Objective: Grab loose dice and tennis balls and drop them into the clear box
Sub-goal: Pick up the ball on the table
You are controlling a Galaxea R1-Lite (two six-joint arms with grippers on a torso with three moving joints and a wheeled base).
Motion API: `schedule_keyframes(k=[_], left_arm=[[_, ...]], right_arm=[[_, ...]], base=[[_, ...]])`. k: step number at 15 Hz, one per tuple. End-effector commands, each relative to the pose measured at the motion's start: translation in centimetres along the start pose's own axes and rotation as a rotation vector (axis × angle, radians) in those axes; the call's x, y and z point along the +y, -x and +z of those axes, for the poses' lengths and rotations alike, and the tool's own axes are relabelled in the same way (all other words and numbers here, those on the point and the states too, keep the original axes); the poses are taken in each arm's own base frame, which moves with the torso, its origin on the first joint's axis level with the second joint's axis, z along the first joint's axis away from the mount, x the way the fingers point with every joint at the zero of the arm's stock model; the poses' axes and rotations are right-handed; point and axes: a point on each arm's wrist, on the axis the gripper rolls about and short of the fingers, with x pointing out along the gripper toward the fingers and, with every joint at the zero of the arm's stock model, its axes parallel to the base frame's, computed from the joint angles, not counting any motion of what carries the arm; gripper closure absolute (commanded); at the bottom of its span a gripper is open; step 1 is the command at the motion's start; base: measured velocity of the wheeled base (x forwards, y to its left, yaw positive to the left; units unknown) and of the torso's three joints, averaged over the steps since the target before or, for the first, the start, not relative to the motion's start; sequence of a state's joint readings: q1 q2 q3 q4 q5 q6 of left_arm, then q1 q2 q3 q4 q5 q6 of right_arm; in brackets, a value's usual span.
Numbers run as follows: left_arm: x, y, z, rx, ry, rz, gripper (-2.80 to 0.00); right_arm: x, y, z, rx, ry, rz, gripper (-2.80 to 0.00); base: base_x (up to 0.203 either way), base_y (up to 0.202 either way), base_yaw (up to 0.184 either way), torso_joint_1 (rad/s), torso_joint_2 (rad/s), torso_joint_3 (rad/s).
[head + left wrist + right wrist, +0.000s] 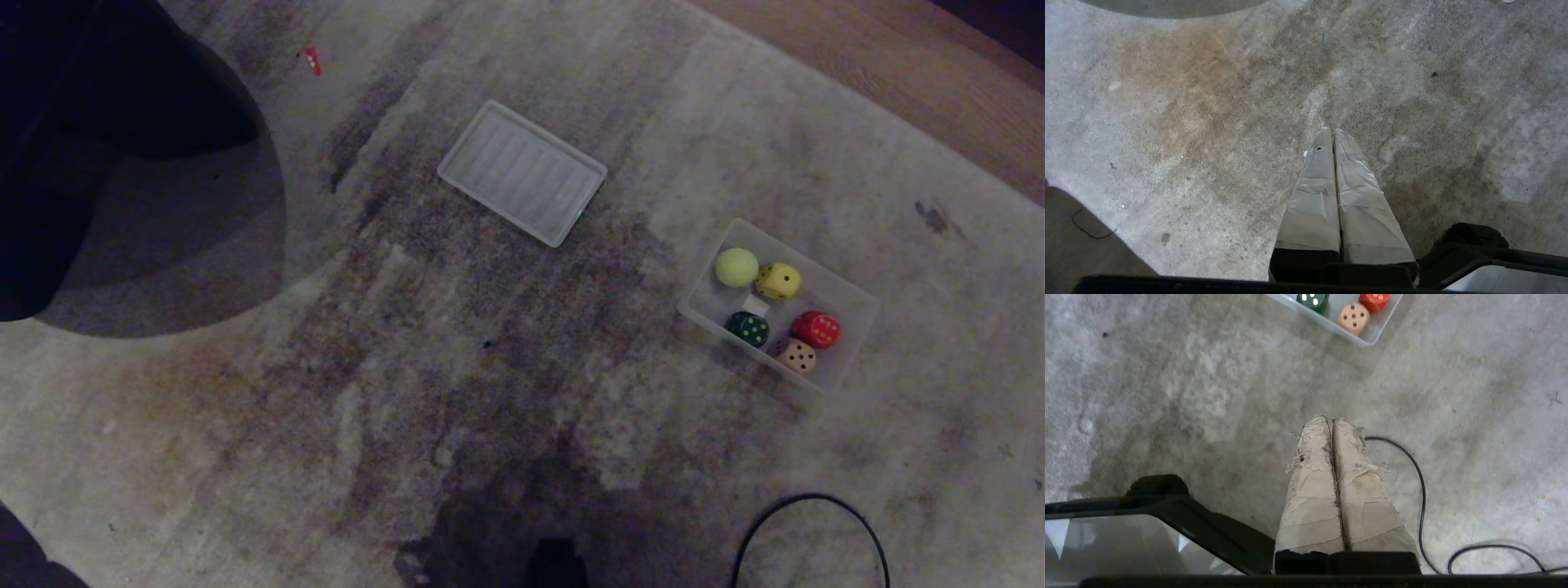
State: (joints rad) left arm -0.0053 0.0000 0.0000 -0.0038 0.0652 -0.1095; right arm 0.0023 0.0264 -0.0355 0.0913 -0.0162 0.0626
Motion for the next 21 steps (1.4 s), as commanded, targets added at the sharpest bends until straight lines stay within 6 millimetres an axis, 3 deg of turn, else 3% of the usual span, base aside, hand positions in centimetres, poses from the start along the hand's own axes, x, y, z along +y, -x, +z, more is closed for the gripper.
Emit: schedule_keyframes(k=[1,14,21], left_arm=[[0.00,-0.02,-0.03,0.002,0.001,0.001,0.00],[0.00,-0.02,-0.04,0.003,0.002,0.000,0.00],[0.01,-0.02,-0.03,0.002,0.006,0.000,0.00]], right_arm=[[-0.01,0.19,-0.08,-0.026,-0.002,0.002,0.00],[-0.01,0.19,-0.08,-0.027,-0.005,0.002,0.00],[-0.01,0.19,-0.08,-0.027,-0.011,0.002,0.00]], base=[[0.000,0.000,0.000,0.000,0.00,0.000],[0.000,0.000,0.000,0.000,0.00,0.003],[0.000,0.000,0.000,0.003,0.00,0.185]])
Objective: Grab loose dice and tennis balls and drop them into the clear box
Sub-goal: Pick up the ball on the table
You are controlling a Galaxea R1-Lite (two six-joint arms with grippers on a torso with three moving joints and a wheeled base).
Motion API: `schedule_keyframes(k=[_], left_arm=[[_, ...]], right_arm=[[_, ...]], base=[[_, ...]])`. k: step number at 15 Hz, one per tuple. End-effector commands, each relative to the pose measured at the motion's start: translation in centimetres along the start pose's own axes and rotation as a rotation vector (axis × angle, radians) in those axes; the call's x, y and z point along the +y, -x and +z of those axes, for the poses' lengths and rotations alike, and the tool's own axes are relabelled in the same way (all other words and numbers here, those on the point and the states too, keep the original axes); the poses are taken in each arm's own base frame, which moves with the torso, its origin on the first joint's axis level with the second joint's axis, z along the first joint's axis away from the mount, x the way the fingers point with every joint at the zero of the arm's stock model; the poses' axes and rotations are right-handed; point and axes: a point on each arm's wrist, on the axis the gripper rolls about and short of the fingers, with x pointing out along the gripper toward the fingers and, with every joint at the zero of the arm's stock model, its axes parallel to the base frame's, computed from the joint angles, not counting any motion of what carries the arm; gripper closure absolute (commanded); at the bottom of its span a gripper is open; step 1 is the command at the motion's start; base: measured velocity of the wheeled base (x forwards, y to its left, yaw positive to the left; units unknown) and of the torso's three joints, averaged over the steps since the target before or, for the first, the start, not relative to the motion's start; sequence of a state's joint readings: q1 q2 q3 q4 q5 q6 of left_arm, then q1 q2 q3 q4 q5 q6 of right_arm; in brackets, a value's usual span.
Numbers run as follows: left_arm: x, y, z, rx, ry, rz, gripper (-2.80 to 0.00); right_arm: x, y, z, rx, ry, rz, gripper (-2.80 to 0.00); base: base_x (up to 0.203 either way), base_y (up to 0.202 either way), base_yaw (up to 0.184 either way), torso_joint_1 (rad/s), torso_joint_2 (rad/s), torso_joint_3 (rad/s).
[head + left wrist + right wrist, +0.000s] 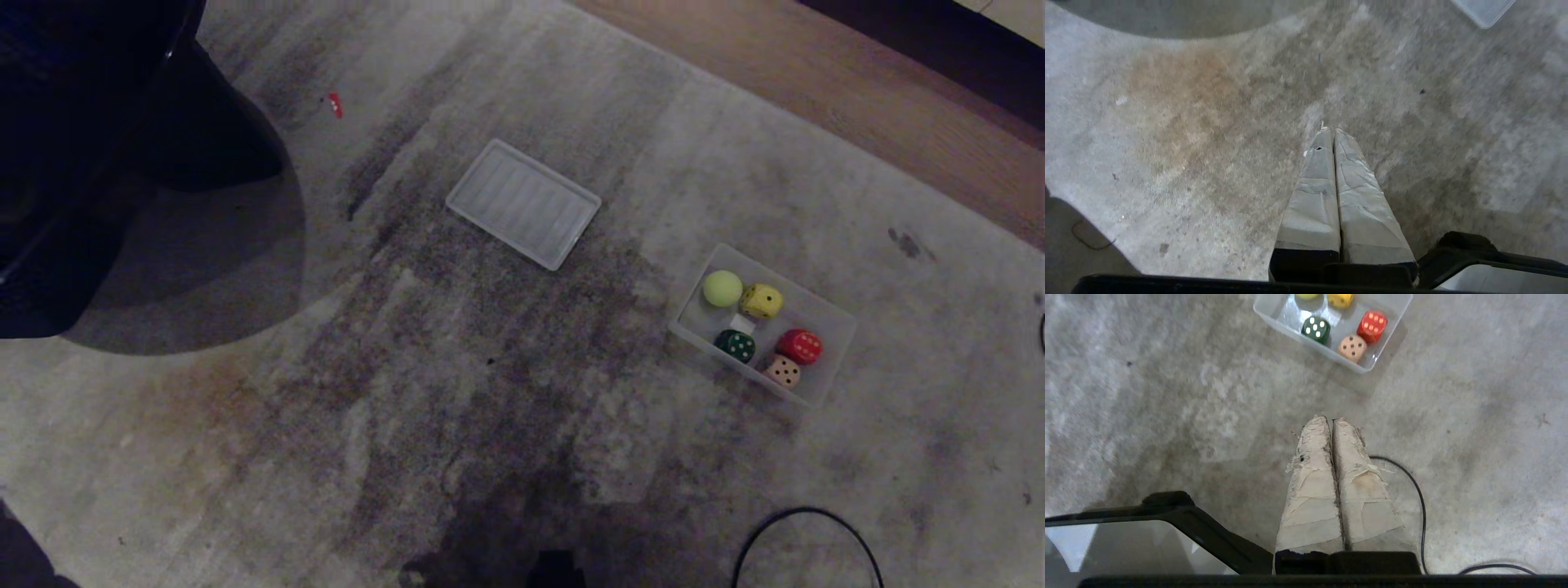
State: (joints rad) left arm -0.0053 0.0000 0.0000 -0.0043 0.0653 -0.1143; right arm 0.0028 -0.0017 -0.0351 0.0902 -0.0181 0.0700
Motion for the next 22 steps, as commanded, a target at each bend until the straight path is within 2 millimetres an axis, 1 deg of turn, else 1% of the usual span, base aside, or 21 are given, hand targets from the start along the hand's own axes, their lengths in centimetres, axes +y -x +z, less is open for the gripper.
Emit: schedule_keyframes(k=[1,22], left_arm=[[0.00,-0.02,-0.04,0.003,0.001,0.001,0.00],[0.01,-0.02,-0.04,0.003,0.001,0.000,0.00]], right_arm=[[0.00,-0.01,0.01,0.002,-0.005,0.001,0.00],[0.00,-0.02,-0.01,0.004,-0.004,0.001,0.00]], base=[[0.000,0.000,0.000,0.001,0.01,0.197],[0.000,0.000,0.000,0.002,0.00,0.200]])
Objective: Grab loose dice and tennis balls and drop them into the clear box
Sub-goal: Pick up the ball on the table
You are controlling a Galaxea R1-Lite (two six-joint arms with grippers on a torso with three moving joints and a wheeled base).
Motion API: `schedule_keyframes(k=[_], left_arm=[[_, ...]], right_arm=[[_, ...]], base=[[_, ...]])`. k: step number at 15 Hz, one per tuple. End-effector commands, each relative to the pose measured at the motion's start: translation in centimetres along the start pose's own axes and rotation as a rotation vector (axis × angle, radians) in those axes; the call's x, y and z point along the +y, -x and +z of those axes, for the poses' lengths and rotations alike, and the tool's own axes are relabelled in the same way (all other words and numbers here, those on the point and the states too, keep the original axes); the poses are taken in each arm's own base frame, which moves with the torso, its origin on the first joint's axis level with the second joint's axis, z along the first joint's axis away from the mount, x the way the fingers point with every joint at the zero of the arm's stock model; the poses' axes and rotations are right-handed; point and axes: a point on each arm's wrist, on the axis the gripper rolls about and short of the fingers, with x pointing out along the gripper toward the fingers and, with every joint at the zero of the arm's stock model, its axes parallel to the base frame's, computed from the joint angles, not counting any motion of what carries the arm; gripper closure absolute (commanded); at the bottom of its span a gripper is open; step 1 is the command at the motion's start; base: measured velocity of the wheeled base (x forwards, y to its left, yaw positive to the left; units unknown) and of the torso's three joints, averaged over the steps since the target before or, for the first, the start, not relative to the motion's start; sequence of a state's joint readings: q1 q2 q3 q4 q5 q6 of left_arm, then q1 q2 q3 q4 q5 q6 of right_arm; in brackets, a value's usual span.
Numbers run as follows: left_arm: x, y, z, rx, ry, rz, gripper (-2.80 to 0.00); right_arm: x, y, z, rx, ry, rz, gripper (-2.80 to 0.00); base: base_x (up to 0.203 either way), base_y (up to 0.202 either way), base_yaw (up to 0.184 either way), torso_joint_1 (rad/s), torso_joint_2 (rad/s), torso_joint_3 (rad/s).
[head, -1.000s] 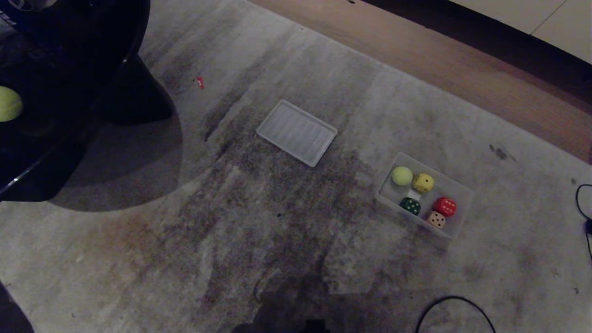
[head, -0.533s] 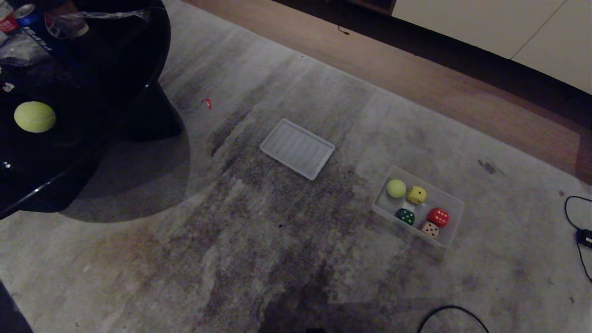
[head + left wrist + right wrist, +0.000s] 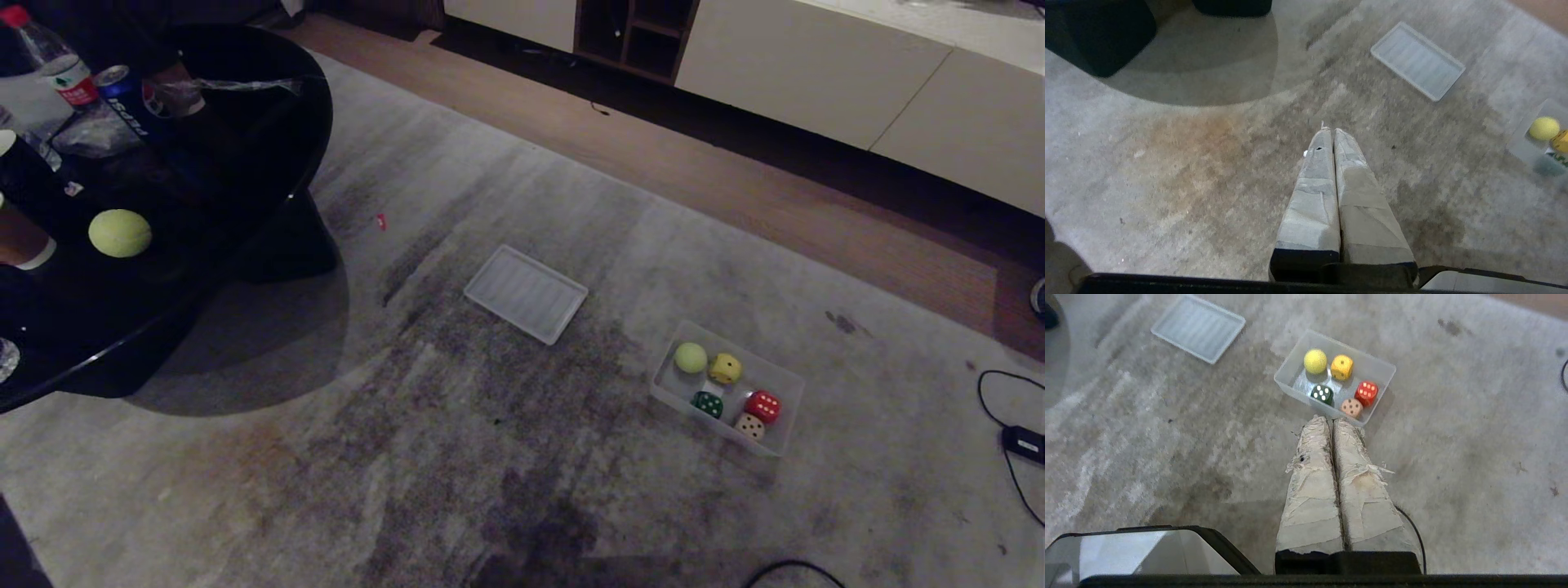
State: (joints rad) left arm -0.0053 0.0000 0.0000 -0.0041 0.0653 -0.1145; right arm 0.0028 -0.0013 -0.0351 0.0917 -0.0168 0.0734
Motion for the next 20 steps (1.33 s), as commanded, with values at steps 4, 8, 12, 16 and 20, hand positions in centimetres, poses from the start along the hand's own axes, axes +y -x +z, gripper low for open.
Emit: schedule_keyframes(k=[4,8,12,16,20], left_arm=[[0.00,-0.02,-0.03,0.003,0.000,0.001,0.00],[0.00,-0.02,-0.03,0.002,0.000,0.002,0.00],[0.00,-0.02,-0.03,0.002,0.000,0.001,0.00],[0.00,-0.02,-0.03,0.003,0.000,0.000,0.00],[0.01,-0.02,-0.03,0.003,0.000,0.000,0.00]], right_arm=[[0.00,-0.01,0.01,0.002,-0.002,0.000,0.00],[0.00,-0.02,0.01,0.003,0.000,0.000,0.00],[0.00,-0.01,0.01,0.001,-0.002,0.000,0.00],[0.00,-0.02,0.01,0.003,0.000,0.000,0.00],[0.00,-0.02,0.01,0.003,-0.002,0.000,0.00]], base=[[0.000,0.000,0.000,0.001,0.01,0.204],[0.000,0.000,0.000,0.002,0.00,0.203],[0.000,0.000,0.000,0.005,0.00,0.205],[0.000,0.000,0.000,0.001,0.00,0.205],[0.000,0.000,0.000,0.002,0.00,0.204]])
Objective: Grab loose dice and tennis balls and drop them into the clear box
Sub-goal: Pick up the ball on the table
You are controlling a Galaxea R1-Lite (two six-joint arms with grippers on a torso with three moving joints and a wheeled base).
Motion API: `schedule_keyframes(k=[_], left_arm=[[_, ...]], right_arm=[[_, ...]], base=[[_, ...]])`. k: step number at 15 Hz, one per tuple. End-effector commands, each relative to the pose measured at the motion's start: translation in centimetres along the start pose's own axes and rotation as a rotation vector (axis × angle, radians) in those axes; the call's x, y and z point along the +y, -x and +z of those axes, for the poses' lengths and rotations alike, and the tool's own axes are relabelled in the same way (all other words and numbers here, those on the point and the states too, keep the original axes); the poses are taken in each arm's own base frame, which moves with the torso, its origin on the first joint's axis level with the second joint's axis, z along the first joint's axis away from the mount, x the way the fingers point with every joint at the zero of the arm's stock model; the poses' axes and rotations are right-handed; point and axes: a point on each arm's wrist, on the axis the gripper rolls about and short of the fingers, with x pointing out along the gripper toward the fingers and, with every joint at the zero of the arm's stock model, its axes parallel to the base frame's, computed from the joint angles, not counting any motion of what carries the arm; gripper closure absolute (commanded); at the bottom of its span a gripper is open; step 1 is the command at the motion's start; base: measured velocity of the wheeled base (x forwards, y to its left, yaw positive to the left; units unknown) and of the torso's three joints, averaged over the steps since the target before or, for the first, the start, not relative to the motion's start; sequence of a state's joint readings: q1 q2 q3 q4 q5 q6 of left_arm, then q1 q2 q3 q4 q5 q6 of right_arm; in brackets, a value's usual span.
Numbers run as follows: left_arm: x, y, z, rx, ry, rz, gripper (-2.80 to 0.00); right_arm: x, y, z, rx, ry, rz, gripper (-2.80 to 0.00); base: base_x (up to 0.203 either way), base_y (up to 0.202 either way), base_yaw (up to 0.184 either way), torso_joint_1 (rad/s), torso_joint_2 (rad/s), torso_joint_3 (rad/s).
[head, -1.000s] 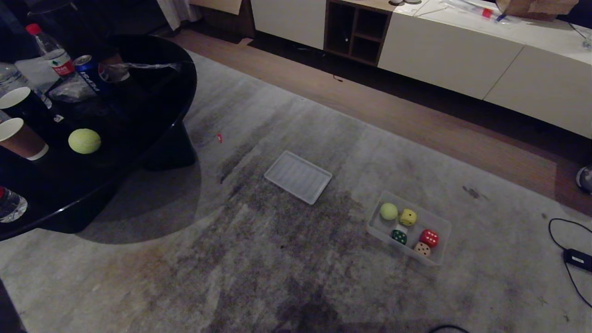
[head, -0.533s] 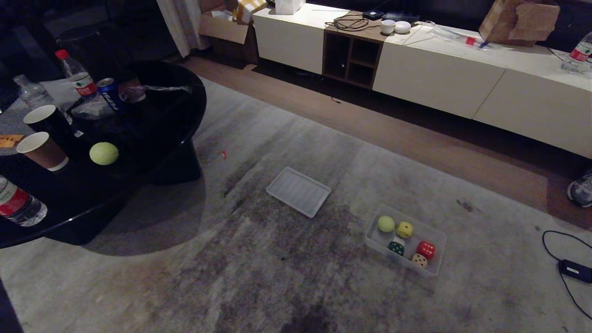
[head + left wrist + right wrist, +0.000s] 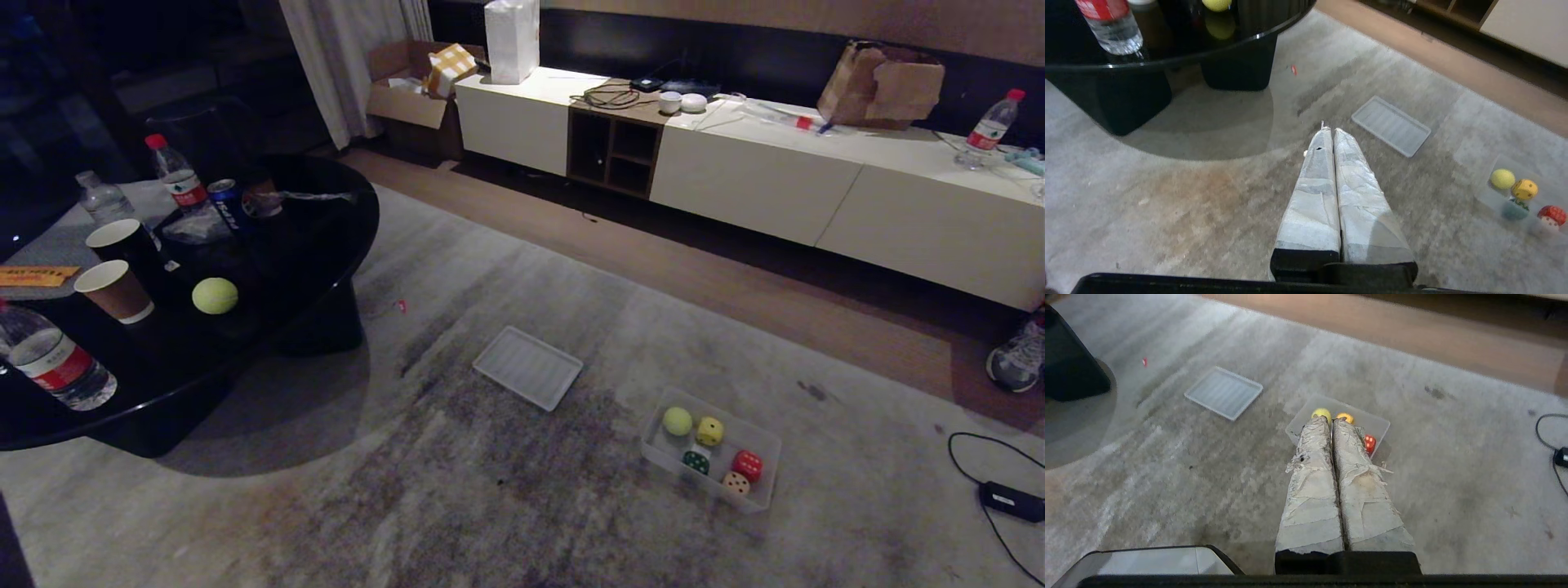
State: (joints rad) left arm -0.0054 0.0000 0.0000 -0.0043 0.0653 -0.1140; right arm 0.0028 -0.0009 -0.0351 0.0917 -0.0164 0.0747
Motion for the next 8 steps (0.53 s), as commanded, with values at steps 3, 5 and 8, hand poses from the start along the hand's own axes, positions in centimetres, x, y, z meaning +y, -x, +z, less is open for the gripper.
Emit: schedule_keyframes(k=[3,5,8], left_arm=[[0.01,-0.02,-0.04,0.003,0.002,0.000,0.00],[0.01,-0.02,-0.04,0.003,0.002,0.000,0.00],[0.00,-0.02,-0.05,0.004,-0.004,0.000,0.00]], right_arm=[[0.00,-0.02,0.01,0.002,0.000,0.000,0.00],[0.00,0.00,0.00,0.001,0.000,0.000,0.00],[0.00,-0.01,0.01,0.002,0.000,0.000,0.00]], base=[[0.000,0.000,0.000,0.000,0.00,0.203],[0.000,0.000,0.000,0.005,0.00,0.201],[0.000,0.000,0.000,0.004,0.00,0.203]])
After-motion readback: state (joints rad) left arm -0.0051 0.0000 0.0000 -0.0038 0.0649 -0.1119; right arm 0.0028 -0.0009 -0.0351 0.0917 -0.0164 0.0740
